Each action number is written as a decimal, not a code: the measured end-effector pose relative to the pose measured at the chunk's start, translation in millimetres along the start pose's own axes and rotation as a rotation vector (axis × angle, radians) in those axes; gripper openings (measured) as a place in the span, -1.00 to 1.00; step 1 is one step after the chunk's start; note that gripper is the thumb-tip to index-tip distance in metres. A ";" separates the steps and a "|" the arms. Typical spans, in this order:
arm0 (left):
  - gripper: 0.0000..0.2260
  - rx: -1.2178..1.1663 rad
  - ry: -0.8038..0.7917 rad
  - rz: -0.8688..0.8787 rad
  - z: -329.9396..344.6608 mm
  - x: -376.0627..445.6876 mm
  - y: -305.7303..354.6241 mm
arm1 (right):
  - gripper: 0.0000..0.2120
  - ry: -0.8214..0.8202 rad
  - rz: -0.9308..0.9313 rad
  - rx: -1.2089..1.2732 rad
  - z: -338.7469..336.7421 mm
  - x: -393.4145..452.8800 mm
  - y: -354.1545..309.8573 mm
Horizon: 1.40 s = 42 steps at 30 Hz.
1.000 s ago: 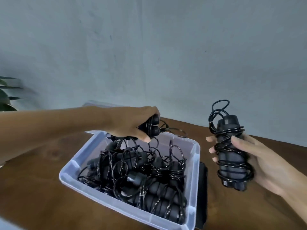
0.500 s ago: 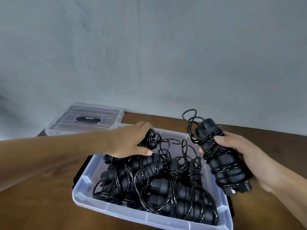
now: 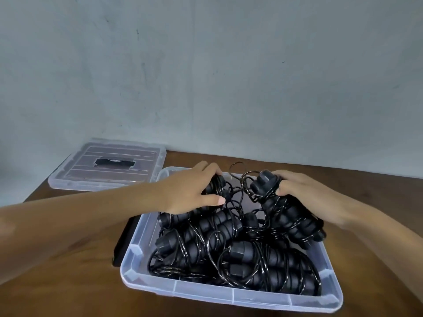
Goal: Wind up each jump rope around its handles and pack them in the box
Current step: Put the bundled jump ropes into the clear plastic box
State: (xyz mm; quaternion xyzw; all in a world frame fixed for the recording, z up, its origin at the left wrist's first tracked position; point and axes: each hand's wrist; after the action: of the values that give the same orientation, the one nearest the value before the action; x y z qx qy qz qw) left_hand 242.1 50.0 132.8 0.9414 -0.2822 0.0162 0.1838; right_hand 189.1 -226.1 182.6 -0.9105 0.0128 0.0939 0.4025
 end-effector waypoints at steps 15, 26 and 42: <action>-0.29 0.261 0.230 0.108 9.7 -7.6 6.1 | -0.71 -0.003 -0.057 -0.284 6.4 -4.9 -15.7; -0.25 0.190 0.088 0.144 8.9 2.1 -1.1 | -0.58 0.108 -0.270 -0.791 -24.3 -32.7 -50.6; -0.24 0.097 -0.047 0.164 18.7 10.4 -17.4 | -0.35 -0.054 -0.523 -1.221 40.6 -7.0 -32.3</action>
State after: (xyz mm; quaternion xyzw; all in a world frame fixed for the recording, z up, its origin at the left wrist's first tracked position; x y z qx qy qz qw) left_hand 258.8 51.3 110.9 0.9231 -0.3614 0.0226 0.1292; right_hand 178.9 -174.8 180.7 -0.9454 -0.2743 0.0062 -0.1757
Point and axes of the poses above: each hand's wrist, its own x-axis towards the middle knuckle, its own z-axis out of the palm, y = z × x, and after that the axes turned 13 degrees about y, right-handed
